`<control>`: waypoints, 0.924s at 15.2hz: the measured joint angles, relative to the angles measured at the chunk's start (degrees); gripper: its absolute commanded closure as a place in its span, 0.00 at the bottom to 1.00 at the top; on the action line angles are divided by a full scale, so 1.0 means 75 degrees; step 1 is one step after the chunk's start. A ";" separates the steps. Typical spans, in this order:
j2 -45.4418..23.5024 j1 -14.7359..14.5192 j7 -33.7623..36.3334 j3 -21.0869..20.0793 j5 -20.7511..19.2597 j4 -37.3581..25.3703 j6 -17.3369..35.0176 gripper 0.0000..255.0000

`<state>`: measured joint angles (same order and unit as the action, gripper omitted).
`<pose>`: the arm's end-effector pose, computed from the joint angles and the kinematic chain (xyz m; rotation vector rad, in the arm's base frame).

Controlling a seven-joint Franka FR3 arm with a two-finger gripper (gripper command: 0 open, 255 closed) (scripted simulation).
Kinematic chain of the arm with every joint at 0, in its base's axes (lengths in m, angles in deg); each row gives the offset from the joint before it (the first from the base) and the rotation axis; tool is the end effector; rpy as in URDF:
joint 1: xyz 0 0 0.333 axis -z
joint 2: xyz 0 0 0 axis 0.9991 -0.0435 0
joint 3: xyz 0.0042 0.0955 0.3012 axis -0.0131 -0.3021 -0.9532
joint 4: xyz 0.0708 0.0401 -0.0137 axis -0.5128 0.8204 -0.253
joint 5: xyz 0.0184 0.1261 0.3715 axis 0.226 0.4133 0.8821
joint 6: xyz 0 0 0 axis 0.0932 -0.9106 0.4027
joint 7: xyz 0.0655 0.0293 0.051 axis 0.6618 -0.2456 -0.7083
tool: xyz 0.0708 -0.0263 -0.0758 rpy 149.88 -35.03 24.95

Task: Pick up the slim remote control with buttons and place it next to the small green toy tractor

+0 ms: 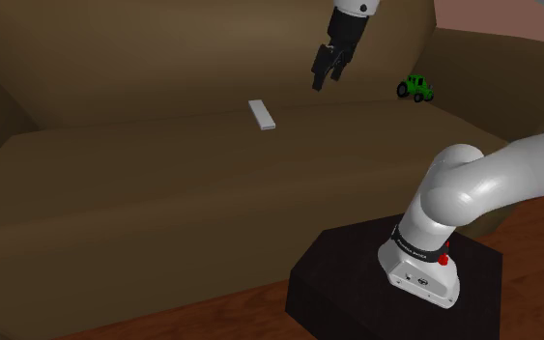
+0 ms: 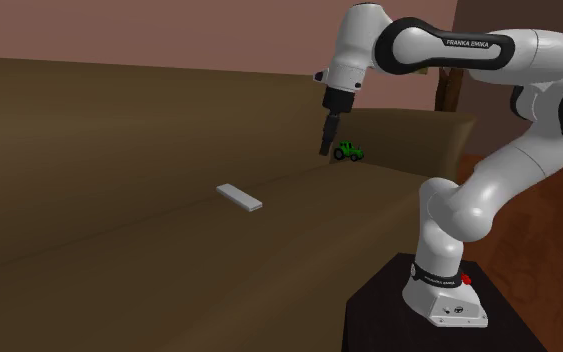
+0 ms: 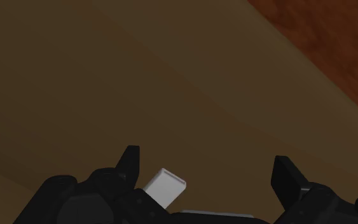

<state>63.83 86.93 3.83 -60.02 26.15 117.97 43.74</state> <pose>0.3146 0.0277 0.6333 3.0913 0.0016 0.3373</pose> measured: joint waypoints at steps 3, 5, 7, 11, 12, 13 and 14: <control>-0.0370 0.0062 0.0126 -0.0042 -0.0004 -0.0126 0.0192 0.00; -0.0844 0.0167 0.0245 -0.0039 -0.0040 -0.0250 0.0459 0.00; -0.1400 0.0265 0.0435 -0.0084 -0.0069 -0.0478 0.0703 0.00; -0.2620 0.0464 0.0800 -0.0135 -0.0156 -0.0967 0.1255 0.00; -0.2898 0.0515 0.0875 -0.0131 -0.0184 -0.1114 0.1343 0.00; -0.3214 0.0551 0.0996 -0.0159 -0.0209 -0.1287 0.1441 0.00; -0.3557 0.0590 0.1110 -0.0179 -0.0241 -0.1472 0.1553 0.00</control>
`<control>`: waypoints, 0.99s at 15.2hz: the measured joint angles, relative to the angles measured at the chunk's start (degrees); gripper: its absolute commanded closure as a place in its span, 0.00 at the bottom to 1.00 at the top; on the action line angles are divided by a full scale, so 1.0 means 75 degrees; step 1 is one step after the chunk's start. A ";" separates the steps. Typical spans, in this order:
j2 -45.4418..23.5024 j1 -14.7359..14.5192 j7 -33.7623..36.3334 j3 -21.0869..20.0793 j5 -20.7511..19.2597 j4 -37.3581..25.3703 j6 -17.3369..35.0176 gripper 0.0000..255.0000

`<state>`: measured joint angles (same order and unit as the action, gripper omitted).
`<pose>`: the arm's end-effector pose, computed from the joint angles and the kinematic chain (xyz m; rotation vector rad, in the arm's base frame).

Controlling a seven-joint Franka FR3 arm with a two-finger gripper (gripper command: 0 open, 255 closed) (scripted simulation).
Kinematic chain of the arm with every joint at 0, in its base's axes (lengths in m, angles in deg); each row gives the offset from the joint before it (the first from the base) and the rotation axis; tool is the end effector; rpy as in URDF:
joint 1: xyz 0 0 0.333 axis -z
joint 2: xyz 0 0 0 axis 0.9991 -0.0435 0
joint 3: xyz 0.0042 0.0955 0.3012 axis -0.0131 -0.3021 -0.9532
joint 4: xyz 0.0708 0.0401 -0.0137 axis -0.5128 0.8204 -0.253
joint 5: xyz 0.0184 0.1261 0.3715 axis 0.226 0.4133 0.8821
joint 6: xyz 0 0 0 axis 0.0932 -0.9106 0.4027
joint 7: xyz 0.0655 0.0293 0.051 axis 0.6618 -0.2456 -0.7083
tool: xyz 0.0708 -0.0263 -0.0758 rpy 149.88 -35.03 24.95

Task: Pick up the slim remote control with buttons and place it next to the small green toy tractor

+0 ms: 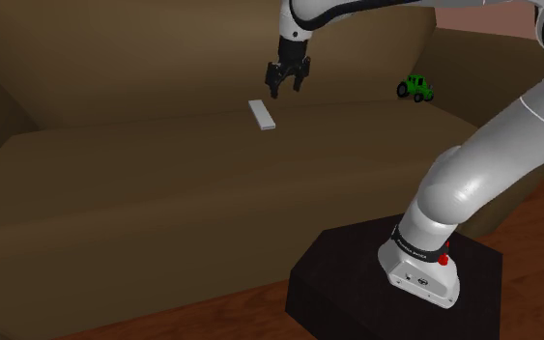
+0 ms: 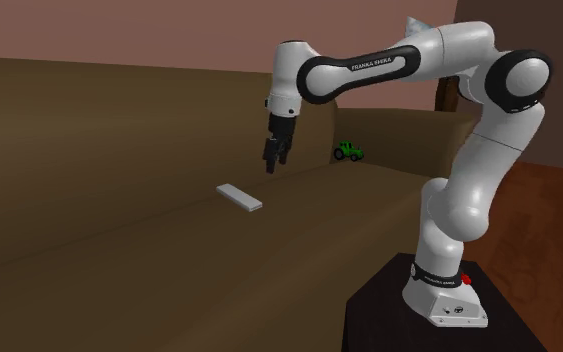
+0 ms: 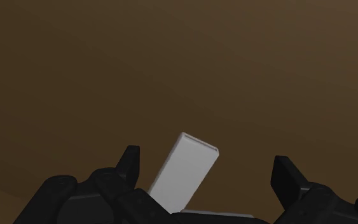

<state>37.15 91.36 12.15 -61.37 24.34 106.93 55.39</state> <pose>0.4677 0.0079 0.5674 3.0765 -0.2749 0.2334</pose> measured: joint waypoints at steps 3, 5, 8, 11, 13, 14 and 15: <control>-0.0864 0.0131 0.0240 0.0028 -0.0093 -0.0552 0.0172 0.00; -0.1501 0.0194 0.0427 0.0035 -0.0161 -0.1050 0.0220 0.00; -0.2436 0.0276 0.0684 0.0078 -0.0251 -0.1750 0.0316 0.00; -0.3309 0.0353 0.0892 0.0157 -0.0318 -0.2519 0.0286 0.00; -0.3975 0.0387 0.1041 0.0213 -0.0352 -0.3105 0.0271 0.00; -0.4256 0.0399 0.1117 0.0239 -0.0362 -0.3390 0.0218 0.00; -0.4427 0.0400 0.1168 0.0252 -0.0370 -0.3571 0.0180 0.00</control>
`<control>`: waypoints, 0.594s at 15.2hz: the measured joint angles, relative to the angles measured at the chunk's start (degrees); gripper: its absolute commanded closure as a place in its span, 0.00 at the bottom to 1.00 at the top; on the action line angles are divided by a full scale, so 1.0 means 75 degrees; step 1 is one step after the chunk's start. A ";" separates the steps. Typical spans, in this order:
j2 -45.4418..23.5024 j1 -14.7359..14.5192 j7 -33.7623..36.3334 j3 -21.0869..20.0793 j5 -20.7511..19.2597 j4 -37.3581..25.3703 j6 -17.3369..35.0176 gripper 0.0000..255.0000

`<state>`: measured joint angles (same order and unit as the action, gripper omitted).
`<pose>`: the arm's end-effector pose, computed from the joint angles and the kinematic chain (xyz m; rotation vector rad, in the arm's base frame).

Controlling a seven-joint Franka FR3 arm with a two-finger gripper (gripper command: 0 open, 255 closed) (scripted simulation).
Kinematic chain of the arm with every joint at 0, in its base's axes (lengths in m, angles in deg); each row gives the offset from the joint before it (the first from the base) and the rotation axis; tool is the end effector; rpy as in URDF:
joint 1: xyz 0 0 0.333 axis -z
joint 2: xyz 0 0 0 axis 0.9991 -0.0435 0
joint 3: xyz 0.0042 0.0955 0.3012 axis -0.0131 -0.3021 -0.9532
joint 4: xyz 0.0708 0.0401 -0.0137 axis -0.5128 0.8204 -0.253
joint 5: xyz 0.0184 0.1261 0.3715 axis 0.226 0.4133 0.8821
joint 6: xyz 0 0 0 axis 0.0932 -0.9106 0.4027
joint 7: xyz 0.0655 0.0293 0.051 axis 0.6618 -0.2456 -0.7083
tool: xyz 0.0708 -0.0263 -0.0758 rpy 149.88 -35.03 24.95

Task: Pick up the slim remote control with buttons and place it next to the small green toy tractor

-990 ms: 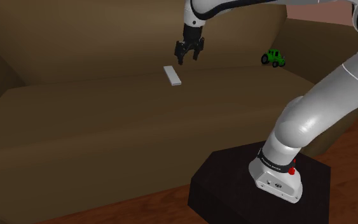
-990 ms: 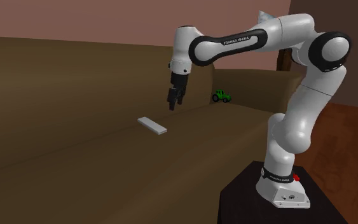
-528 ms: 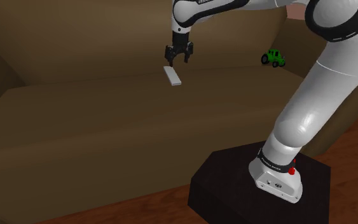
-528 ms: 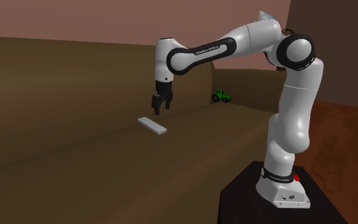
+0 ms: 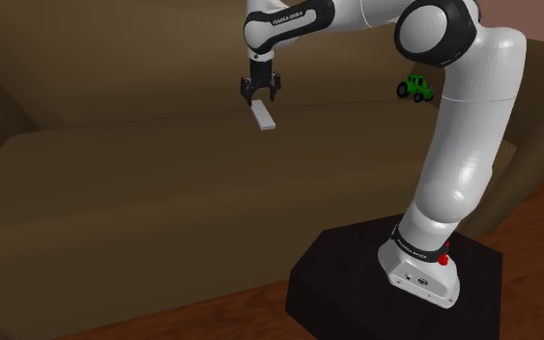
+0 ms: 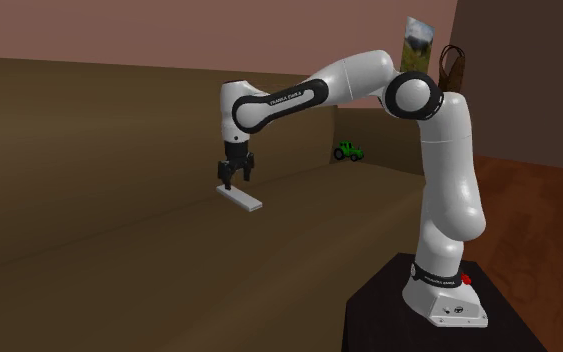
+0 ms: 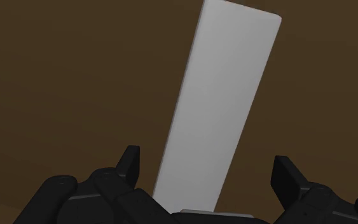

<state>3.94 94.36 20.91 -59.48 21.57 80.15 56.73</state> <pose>0.6372 -0.0541 0.4776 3.0218 -0.6077 0.1030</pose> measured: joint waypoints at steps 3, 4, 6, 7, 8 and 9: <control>-0.0219 0.0016 0.0034 0.0023 -0.0011 -0.0047 0.0153 0.00; -0.0234 0.0021 0.0035 0.0027 -0.0013 0.0025 0.0237 0.00; -0.0302 0.0029 0.0039 0.0034 -0.0020 0.0119 0.0398 0.00; -0.0315 0.0036 0.0037 0.0038 -0.0023 0.0213 0.0505 0.00; -0.0331 0.0035 0.0046 0.0039 -0.0027 0.0273 0.0581 0.00; -0.0350 0.0034 0.0049 0.0039 -0.0029 0.0292 0.0619 0.00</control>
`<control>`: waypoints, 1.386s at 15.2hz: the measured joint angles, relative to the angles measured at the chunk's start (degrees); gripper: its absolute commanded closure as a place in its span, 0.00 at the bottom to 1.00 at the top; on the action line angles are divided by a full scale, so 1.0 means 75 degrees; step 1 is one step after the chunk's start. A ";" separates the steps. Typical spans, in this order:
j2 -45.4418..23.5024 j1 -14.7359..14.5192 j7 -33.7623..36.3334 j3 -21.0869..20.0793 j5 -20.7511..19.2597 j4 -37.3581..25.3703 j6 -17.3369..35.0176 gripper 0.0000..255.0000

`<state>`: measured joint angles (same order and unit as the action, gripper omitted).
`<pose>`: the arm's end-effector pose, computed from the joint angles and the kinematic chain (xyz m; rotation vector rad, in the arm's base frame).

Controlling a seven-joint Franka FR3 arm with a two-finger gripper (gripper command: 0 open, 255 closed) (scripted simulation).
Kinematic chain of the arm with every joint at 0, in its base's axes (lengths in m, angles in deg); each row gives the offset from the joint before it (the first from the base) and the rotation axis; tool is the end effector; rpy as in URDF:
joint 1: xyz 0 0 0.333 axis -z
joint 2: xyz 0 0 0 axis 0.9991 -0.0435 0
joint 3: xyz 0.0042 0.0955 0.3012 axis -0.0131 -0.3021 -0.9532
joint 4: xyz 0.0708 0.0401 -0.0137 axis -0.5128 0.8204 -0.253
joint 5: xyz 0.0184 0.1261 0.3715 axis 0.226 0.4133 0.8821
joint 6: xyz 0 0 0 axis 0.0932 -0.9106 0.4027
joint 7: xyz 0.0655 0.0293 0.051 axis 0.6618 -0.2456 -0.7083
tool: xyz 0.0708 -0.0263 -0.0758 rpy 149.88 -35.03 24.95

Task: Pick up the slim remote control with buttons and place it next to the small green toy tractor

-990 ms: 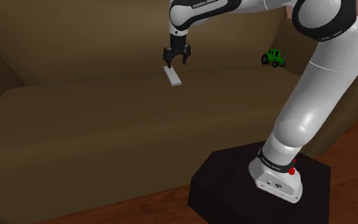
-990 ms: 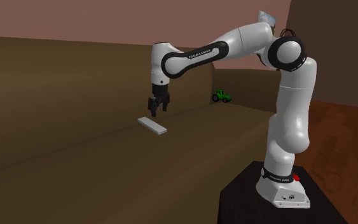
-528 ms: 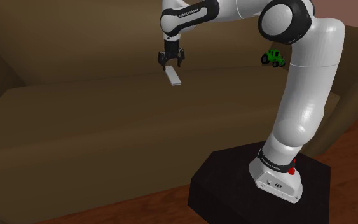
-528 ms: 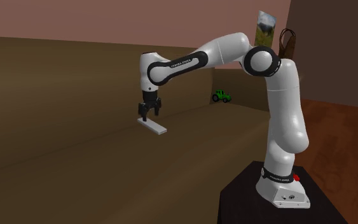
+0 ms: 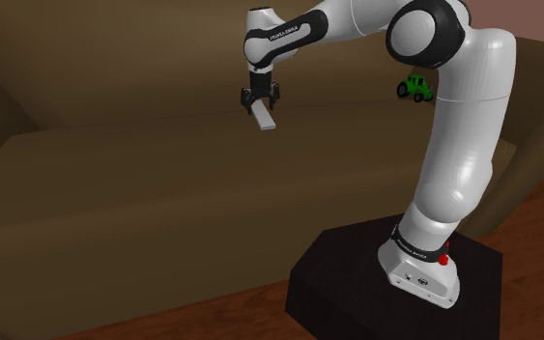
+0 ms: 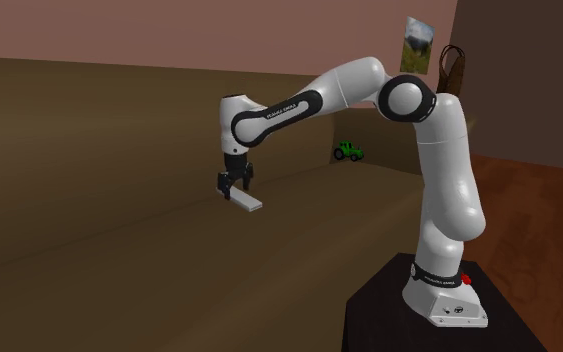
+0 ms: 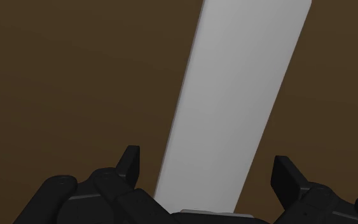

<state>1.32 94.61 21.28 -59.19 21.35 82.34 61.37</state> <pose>0.6445 -0.0600 0.4373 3.0187 -0.6202 0.0984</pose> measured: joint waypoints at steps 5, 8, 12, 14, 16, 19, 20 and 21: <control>-0.0024 0.0002 -0.0001 0.0002 -0.0002 0.0009 0.0036 0.00; -0.0022 0.0002 -0.0001 0.0002 -0.0001 0.0008 0.0035 1.00; -0.0020 0.0003 0.0001 0.0003 -0.0001 0.0009 0.0037 1.00; -0.0020 0.0003 0.0001 0.0003 -0.0001 0.0009 0.0037 1.00; -0.0021 0.0003 0.0001 0.0003 -0.0001 0.0008 0.0036 1.00; 0.0025 0.0001 -0.0013 -0.0001 0.0007 -0.0116 -0.0139 1.00; 0.0023 -0.0001 -0.0021 -0.0002 0.0011 -0.0230 -0.0249 1.00; 0.0037 0.0004 -0.0035 -0.0001 0.0015 -0.0304 -0.0336 1.00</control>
<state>1.60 94.64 21.02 -59.19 21.47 80.06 58.85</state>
